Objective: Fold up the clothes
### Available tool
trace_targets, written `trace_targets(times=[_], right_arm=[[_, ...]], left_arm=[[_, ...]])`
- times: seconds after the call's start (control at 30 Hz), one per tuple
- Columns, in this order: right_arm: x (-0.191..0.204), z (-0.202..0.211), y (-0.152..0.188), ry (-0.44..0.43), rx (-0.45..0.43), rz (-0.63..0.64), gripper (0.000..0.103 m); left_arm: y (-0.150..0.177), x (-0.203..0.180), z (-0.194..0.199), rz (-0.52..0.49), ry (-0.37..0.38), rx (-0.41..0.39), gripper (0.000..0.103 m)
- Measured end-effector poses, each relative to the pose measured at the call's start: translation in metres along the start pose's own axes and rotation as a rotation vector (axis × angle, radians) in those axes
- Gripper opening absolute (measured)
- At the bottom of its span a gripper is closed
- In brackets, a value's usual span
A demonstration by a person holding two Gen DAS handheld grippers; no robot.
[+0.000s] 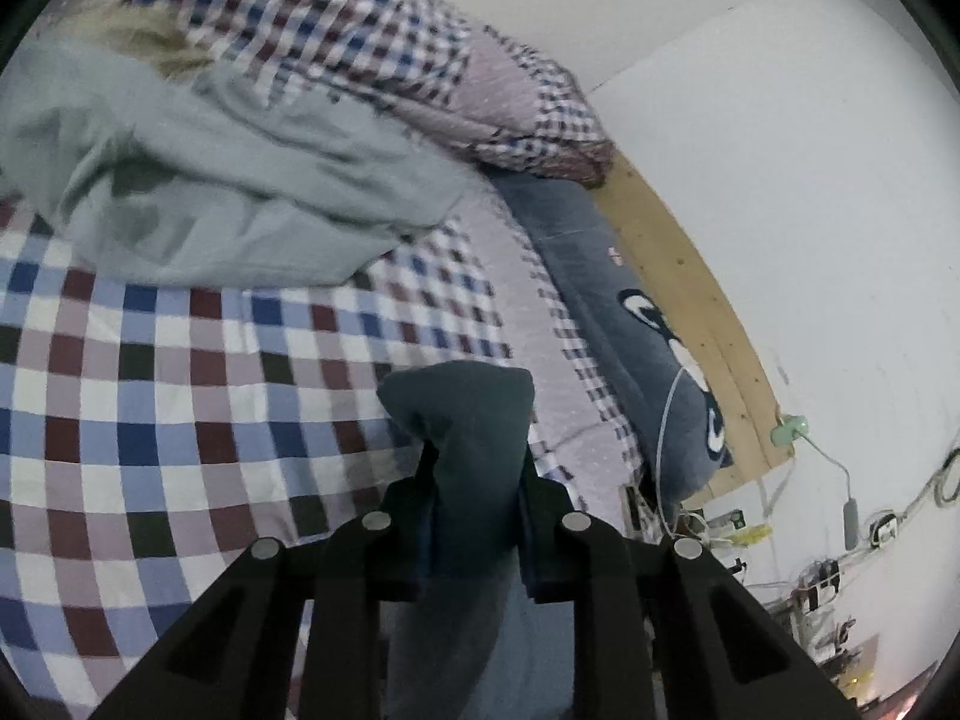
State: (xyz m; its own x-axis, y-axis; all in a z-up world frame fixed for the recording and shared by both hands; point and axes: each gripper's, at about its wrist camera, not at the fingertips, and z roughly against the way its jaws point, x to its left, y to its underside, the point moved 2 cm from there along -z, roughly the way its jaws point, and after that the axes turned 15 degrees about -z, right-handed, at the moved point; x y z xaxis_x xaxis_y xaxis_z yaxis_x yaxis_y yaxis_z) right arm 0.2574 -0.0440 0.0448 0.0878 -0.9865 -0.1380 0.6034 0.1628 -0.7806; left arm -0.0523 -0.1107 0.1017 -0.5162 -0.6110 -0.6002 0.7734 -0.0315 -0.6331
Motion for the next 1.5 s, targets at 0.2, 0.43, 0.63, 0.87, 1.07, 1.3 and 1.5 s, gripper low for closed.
trace_targets(times=[0.2,0.43,0.63,0.87,1.07,1.3,1.5], right_arm=[[0.038,-0.033,0.014,0.181,-0.027,0.081,0.071],[0.035,-0.061,0.025,0.357,-0.008,0.142,0.069],[0.016,-0.035,0.027,0.276,0.015,0.168,0.008],[-0.024,0.024,-0.003,0.073,0.035,0.144,0.005],[-0.035,0.076,-0.047,-0.114,-0.001,0.14,0.004],[0.007,0.112,-0.107,-0.412,-0.031,0.212,0.004],[0.079,0.111,-0.16,-0.648,-0.038,0.274,0.004]], left_arm=[[-0.005,-0.016,0.031,-0.017,0.016,-0.034,0.018],[-0.003,-0.006,0.056,0.029,0.009,-0.076,0.017],[0.007,0.013,0.081,0.117,-0.012,-0.11,0.015],[0.032,0.016,0.139,0.209,-0.084,-0.206,0.011],[0.062,0.009,0.233,0.291,-0.174,-0.316,0.01],[0.081,0.004,0.373,0.338,-0.376,-0.432,0.01],[0.091,0.024,0.489,0.407,-0.554,-0.509,0.009]])
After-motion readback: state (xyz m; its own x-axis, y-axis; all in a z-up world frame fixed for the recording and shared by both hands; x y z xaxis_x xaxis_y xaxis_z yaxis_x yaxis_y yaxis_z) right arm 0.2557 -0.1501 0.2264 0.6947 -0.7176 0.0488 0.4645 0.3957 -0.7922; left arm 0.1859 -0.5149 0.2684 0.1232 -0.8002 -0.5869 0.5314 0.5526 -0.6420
